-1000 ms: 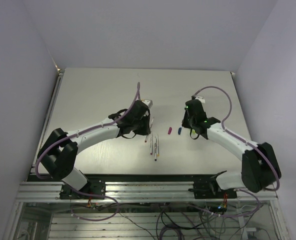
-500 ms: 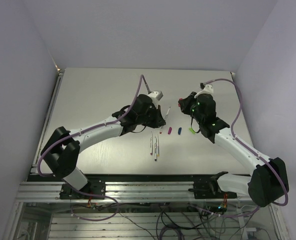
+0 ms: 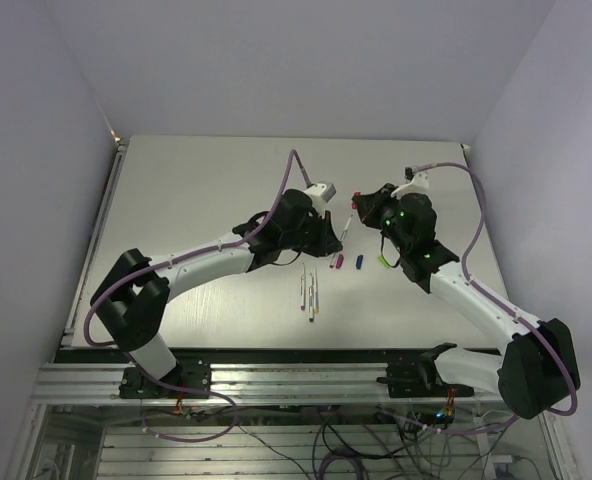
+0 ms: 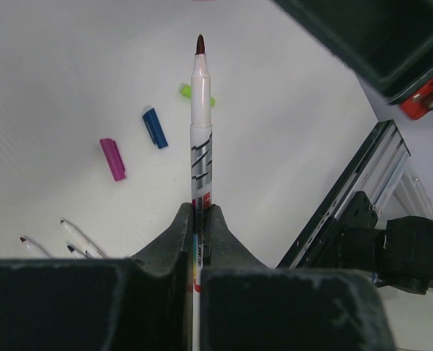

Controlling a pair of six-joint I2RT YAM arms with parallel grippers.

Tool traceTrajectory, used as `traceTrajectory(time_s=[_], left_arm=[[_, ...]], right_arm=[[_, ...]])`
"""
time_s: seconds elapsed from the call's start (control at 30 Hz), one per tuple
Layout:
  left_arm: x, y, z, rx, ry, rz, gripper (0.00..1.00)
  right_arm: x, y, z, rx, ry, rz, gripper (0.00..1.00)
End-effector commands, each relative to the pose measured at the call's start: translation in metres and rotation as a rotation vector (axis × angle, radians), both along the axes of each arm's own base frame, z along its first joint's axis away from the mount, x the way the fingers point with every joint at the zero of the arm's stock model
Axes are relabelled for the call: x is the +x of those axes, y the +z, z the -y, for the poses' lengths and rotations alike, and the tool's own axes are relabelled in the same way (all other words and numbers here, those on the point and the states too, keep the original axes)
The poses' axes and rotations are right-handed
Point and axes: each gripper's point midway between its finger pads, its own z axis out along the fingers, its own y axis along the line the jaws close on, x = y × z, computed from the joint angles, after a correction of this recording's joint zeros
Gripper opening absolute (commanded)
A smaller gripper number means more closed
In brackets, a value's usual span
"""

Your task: Insert the pens into the pen caps

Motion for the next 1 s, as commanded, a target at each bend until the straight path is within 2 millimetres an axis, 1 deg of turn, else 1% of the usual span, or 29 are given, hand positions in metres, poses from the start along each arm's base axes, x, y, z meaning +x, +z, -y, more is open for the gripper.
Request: traceTrajectory(time_s=[0.0, 0.2, 0.43, 0.67, 0.97], left_arm=[[0.0041, 0.0298, 0.016, -0.084, -0.022, 0.047, 0.07], [0.0045, 0.0327, 0.0174, -0.096, -0.017, 0.05, 0.07], [0.0065, 0.0313, 0.0166, -0.097, -0.003, 0.049, 0.07], [0.0078, 0.03, 0.0165, -0.099, 0.006, 0.05, 0.07], [0.0068, 0.0303, 0.0151, -0.099, 0.009, 0.052, 0.07]], right_arm=[[-0.0027, 0.0053, -0.0034, 0.042, 0.018, 0.023, 0.0], [-0.005, 0.0021, -0.0037, 0.052, 0.023, 0.021, 0.0], [-0.0056, 0.0015, -0.0033, 0.052, 0.022, 0.019, 0.0], [-0.0063, 0.0039, -0.0033, 0.054, 0.023, 0.024, 0.0], [-0.007, 0.0068, 0.0021, 0.053, -0.001, 0.037, 0.0]])
